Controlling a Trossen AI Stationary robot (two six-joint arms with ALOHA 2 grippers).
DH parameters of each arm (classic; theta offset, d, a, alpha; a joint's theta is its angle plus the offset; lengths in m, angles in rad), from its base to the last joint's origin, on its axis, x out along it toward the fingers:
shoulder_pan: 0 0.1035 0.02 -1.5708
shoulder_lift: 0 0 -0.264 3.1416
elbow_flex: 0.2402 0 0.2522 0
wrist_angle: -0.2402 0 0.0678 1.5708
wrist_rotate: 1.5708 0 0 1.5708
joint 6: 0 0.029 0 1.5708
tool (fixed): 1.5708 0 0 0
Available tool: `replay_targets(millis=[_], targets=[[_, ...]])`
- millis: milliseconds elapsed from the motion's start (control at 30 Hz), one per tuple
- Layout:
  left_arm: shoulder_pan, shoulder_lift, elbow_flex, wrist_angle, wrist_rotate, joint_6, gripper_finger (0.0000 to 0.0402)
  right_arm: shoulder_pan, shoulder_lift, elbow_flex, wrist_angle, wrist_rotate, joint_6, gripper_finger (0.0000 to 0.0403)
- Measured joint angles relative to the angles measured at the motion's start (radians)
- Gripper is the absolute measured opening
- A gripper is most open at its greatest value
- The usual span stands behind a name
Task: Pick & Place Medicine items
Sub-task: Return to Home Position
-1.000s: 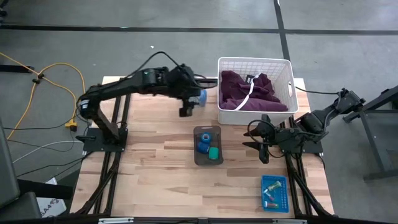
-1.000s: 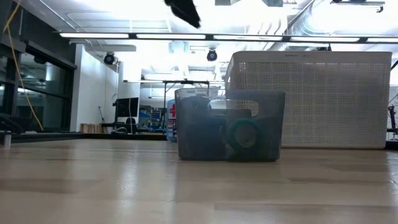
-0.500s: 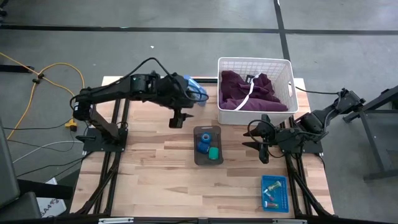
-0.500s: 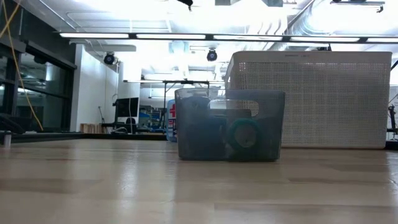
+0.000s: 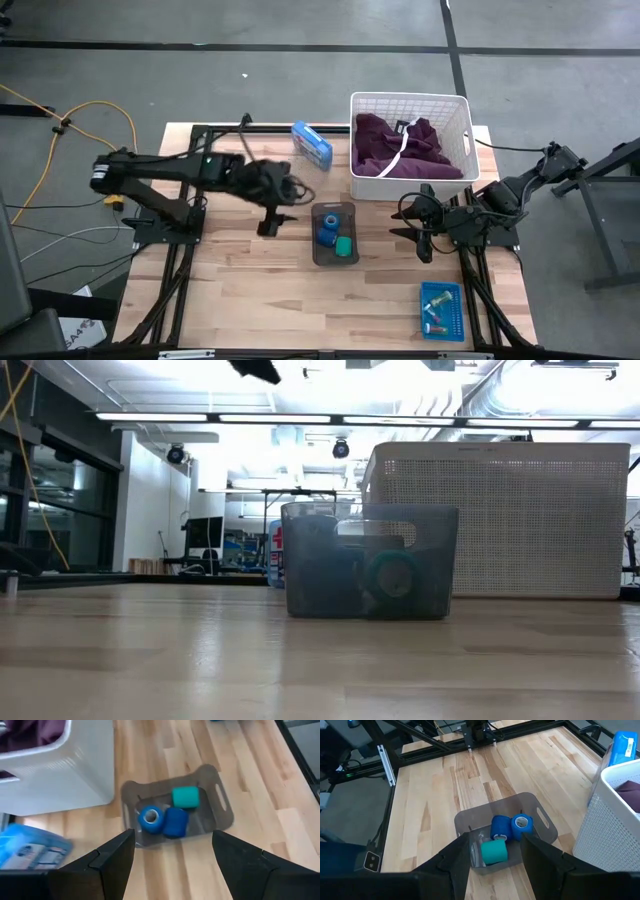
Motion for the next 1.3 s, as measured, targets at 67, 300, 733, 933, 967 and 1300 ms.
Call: replay_targets(millis=[67, 300, 733, 933, 967, 1300], targets=[[-0.021, -0.046, -0.086, 0.051, -0.002, -0.016, 0.0258, 0.000, 0.000, 0.000, 0.000, 0.000, 0.000, 0.0160], [-0.106, -0.208, -0.354, 0.234, -0.002, -0.032, 0.0258, 0.000, 0.000, 0.000, 0.000, 0.000, 0.000, 0.0160], [-0.183, -0.384, -0.614, 0.416, 0.003, -0.051, 0.0258, 0.000, 0.000, 0.000, 0.000, 0.000, 0.000, 0.0160], [-0.180, -0.469, -0.757, 0.541, 0.003, -0.084, 0.0258, 0.000, 0.000, 0.000, 0.002, 0.000, 0.000, 0.0160], [-0.179, -0.487, -0.785, 0.567, 0.003, -0.085, 0.0258, 0.000, 0.000, 0.000, 0.003, 0.000, 0.000, 0.0160], [-0.179, -0.660, -1.003, 0.699, -0.001, -0.089, 0.0258, 0.000, 0.000, 0.000, 0.006, 0.000, 0.000, 0.0160]])
